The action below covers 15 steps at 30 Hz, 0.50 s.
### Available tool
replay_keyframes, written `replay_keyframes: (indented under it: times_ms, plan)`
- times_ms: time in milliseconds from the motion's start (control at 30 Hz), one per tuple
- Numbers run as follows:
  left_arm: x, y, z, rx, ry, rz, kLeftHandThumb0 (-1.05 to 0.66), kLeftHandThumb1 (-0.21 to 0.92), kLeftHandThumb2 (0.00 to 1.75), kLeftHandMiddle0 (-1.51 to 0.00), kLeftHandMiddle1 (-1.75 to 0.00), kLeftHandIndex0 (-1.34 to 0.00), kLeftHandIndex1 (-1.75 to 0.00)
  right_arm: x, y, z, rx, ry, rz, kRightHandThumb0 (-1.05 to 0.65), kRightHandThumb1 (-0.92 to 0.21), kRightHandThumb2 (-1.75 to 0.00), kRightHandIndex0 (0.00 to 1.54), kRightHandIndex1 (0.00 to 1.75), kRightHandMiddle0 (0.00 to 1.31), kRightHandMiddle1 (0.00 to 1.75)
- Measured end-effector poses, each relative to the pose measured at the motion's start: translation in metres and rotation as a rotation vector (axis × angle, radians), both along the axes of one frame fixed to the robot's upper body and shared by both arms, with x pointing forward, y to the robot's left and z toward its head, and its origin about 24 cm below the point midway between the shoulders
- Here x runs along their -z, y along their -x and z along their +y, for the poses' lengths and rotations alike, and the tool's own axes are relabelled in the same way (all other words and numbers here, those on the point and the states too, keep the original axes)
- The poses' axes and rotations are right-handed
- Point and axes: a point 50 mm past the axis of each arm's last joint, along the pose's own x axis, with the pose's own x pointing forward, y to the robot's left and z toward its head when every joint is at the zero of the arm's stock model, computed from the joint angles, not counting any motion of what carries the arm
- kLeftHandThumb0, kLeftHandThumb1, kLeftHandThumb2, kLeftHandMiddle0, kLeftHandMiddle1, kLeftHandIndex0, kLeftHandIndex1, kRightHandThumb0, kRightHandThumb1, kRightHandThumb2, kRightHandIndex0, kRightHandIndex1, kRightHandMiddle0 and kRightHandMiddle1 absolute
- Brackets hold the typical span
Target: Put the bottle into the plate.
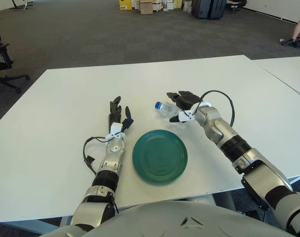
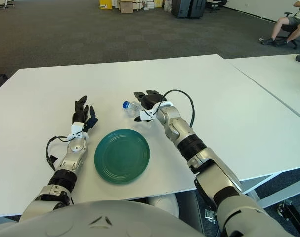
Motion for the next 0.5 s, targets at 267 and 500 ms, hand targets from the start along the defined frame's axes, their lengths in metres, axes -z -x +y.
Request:
replay_keyframes:
  times_ms: [267, 500]
  plan:
    - [0.0000, 0.0002, -0.0007, -0.001, 0.001, 0.001, -0.80, 0.92, 0.85, -0.38, -0.01, 0.00, -0.75, 0.0105, -0.0075, 0.0009, 0.029, 0.022, 0.004, -1.05, -0.92, -0.46, 0.00, 0.00, 0.00, 0.00]
    - [0.0011, 0.0014, -0.0003, -0.003, 0.001, 0.005, -0.79, 0.92, 0.84, -0.38, -0.01, 0.00, -0.75, 0.0093, -0.0117, 0.0050, 0.034, 0.025, -0.023, -1.05, -0.92, -0.46, 0.00, 0.00, 0.00, 0.00]
